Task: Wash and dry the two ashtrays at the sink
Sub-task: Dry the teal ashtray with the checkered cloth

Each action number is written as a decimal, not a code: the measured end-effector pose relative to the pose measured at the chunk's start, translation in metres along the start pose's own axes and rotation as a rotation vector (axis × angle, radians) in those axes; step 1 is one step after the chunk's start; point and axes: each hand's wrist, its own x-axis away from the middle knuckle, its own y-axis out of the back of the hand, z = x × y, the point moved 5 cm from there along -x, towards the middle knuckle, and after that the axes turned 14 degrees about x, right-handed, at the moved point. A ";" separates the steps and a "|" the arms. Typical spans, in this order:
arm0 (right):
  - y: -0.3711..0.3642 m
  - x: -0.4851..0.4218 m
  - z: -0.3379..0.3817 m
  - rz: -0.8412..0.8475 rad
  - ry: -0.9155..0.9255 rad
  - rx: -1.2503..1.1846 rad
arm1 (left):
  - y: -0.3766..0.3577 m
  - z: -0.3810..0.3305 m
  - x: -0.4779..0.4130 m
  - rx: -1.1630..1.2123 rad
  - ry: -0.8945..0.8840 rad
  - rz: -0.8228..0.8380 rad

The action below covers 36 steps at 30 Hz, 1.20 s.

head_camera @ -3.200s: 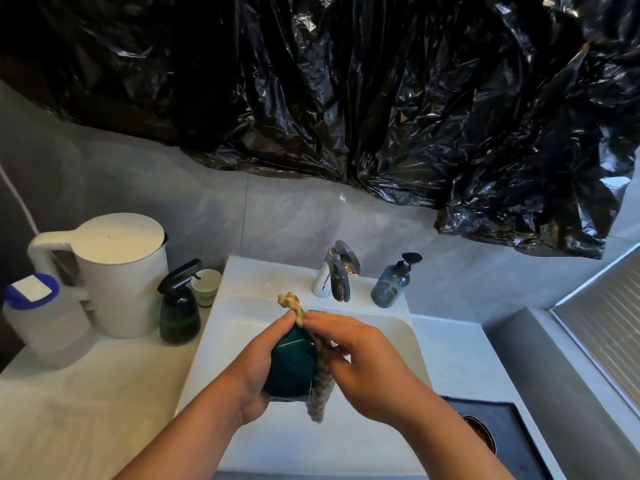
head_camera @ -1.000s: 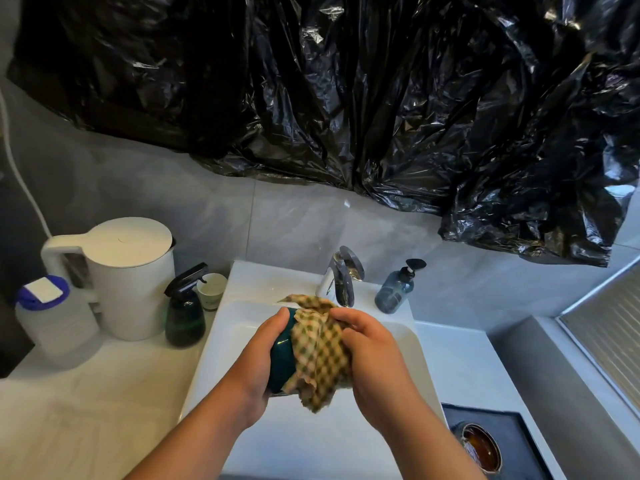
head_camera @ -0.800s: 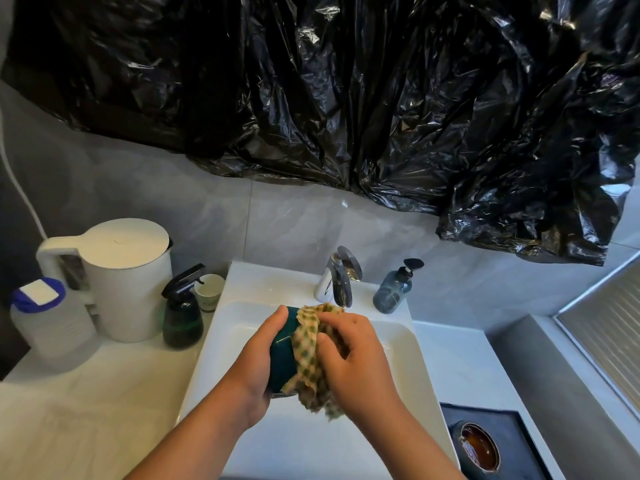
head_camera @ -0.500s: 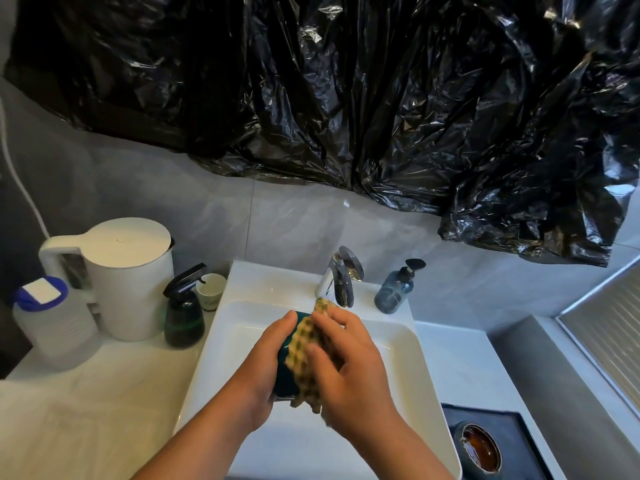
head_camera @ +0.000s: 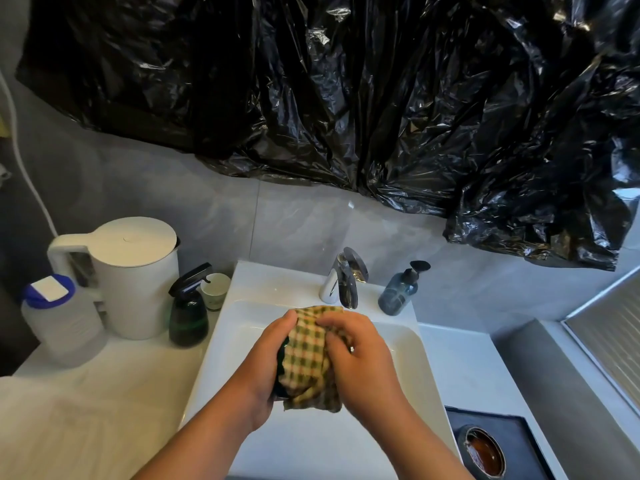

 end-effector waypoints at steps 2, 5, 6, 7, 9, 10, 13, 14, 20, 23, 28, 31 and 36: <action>-0.002 0.005 0.004 -0.032 0.145 0.216 | 0.001 0.000 0.001 0.011 0.003 -0.013; -0.002 0.013 0.006 -0.136 0.318 0.550 | 0.001 0.000 0.003 -0.026 -0.005 -0.017; -0.002 0.016 0.009 -0.153 0.389 0.611 | 0.001 0.000 0.003 -0.031 -0.006 -0.012; -0.003 0.018 0.012 -0.141 0.444 0.639 | 0.000 0.000 0.003 -0.031 -0.006 -0.008; -0.005 0.020 0.013 -0.072 0.499 0.648 | 0.000 0.000 0.003 -0.029 -0.007 -0.002; -0.006 0.020 0.012 -0.028 0.492 0.652 | 0.000 0.001 0.003 -0.026 -0.005 -0.005; -0.011 0.020 0.007 0.040 0.468 0.684 | 0.002 0.004 0.002 -0.006 0.001 -0.023; -0.012 0.021 0.008 0.041 0.470 0.689 | 0.003 0.005 0.001 0.002 0.001 -0.027; -0.009 0.011 0.015 0.047 0.399 0.609 | -0.003 0.007 0.003 -0.002 0.000 0.032; -0.013 0.012 0.013 0.080 0.394 0.553 | -0.004 0.006 0.004 0.009 -0.013 0.034; -0.029 0.032 0.003 -0.050 0.563 0.558 | -0.008 0.000 0.005 0.132 0.017 0.069; -0.026 0.027 0.003 -0.079 0.562 0.518 | -0.009 0.003 0.005 0.142 0.009 0.098; -0.023 0.015 0.007 -0.011 0.365 0.364 | -0.013 -0.001 0.011 0.078 -0.069 0.096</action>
